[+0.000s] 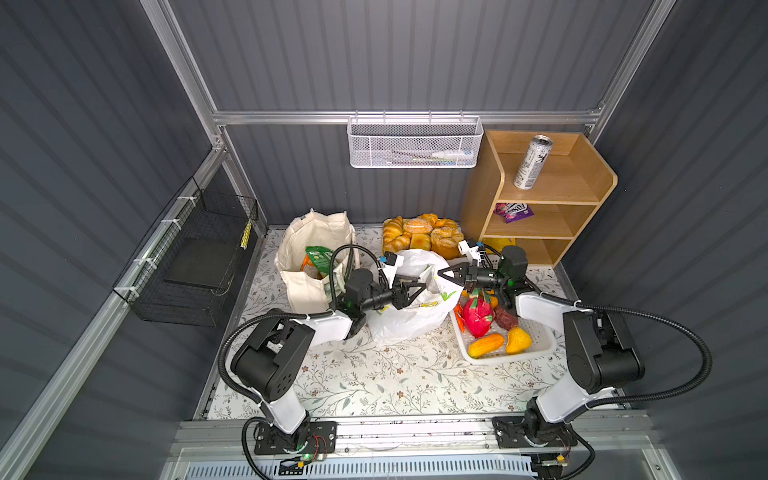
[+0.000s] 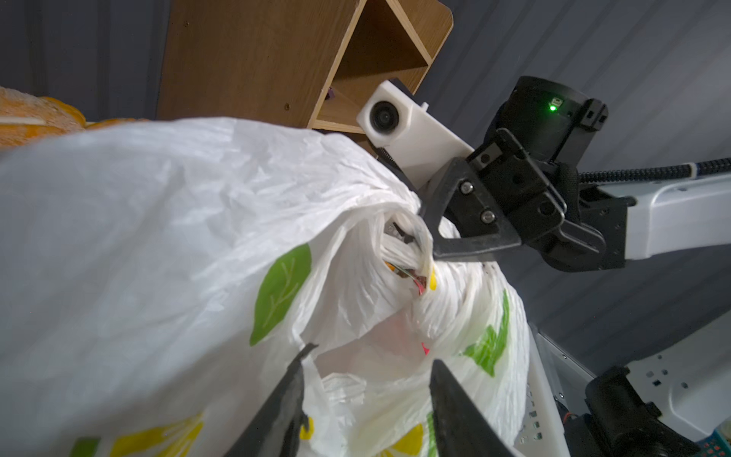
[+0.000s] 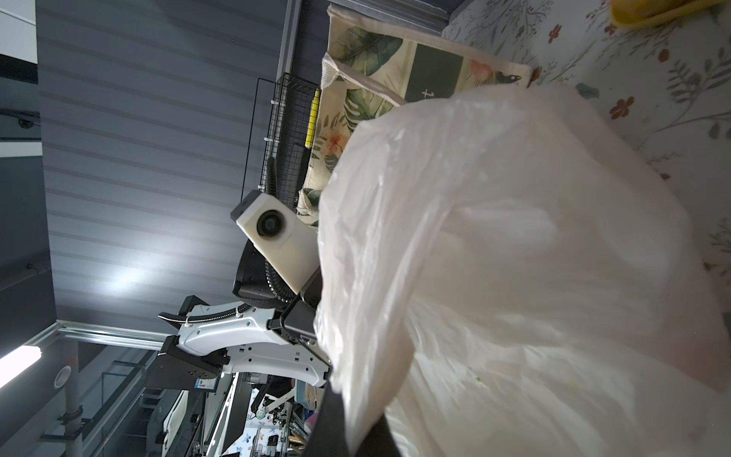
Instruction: Place the mixed food into the grocery bags and tie them
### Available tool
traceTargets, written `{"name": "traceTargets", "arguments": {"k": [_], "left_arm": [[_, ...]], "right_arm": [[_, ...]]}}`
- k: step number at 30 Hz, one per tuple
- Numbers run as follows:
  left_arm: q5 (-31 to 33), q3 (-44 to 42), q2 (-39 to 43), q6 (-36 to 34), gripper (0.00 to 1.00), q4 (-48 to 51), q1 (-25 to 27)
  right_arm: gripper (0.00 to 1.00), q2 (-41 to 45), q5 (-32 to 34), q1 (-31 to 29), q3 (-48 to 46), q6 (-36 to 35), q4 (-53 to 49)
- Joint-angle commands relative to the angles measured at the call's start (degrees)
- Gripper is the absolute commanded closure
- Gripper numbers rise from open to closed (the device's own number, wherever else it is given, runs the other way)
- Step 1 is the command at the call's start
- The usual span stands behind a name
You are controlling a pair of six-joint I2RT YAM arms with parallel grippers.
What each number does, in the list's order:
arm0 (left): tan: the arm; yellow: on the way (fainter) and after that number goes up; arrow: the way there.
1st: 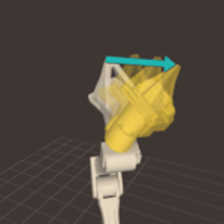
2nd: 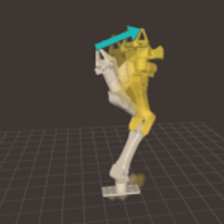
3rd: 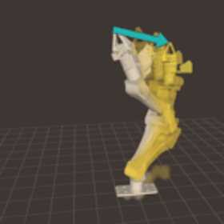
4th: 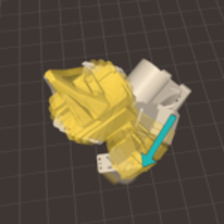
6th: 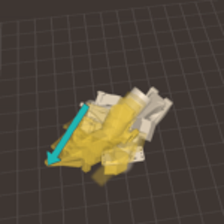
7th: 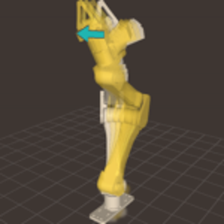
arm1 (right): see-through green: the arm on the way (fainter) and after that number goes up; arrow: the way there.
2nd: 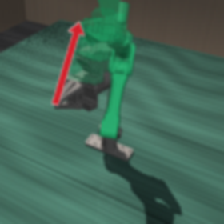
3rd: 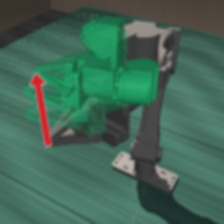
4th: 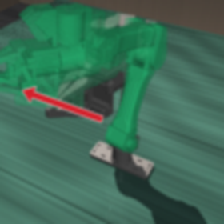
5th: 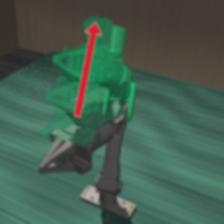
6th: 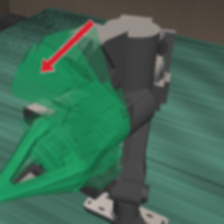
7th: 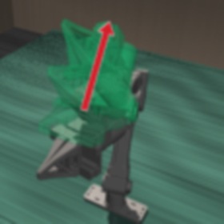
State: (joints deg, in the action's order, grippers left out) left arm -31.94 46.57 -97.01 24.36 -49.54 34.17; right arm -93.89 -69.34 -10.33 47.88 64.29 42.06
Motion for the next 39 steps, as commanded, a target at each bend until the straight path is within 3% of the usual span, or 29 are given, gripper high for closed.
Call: {"name": "traceTargets", "arguments": {"k": [1, 8, 17, 19, 22, 24, 28, 34, 39], "left_arm": [[1.6, 4.0, -1.3, -4.4, 0.48, 5.8, 0.2], [-0.4, 9.2, -6.3, -7.7, 0.47, 9.1, 1.7], [-6.2, 15.5, -12.4, -7.0, 0.44, 6.4, 3.4], [-5.1, 16.1, -13.1, -6.9, 0.55, 5.8, 4.0], [-4.3, 16.4, -14.9, -3.7, 0.90, 1.9, 4.1], [-3.4, 16.5, -15.2, -2.8, 1.00, 1.2, 4.1], [0.2, 14.6, -13.4, -4.4, 1.00, 3.9, 4.1], [10.6, 11.3, -9.7, -8.7, 1.00, 14.1, 3.6], [11.3, 10.7, -9.0, -9.5, 1.00, 17.2, 3.4]], "right_arm": [[1.00, 1.4, -1.9, 0.2, -0.9, 1.4, 4.5], [1.00, 1.2, -2.1, 0.1, -1.0, 2.2, 5.6], [1.00, 1.2, -2.4, 0.0, -1.2, 2.2, 5.6], [1.00, 1.3, -2.6, 0.0, -1.2, 2.2, 5.6], [1.00, 1.8, -2.7, 0.0, -1.3, 2.2, 5.2], [1.00, 2.2, -2.9, 0.0, -1.3, 2.2, 5.1], [0.99, 3.2, -2.9, 0.2, -1.3, 2.2, 5.0], [1.00, 4.4, -3.3, 0.6, -1.0, 2.2, 5.3], [1.00, 4.3, -3.8, 0.7, -0.6, 2.2, 5.1]]}}
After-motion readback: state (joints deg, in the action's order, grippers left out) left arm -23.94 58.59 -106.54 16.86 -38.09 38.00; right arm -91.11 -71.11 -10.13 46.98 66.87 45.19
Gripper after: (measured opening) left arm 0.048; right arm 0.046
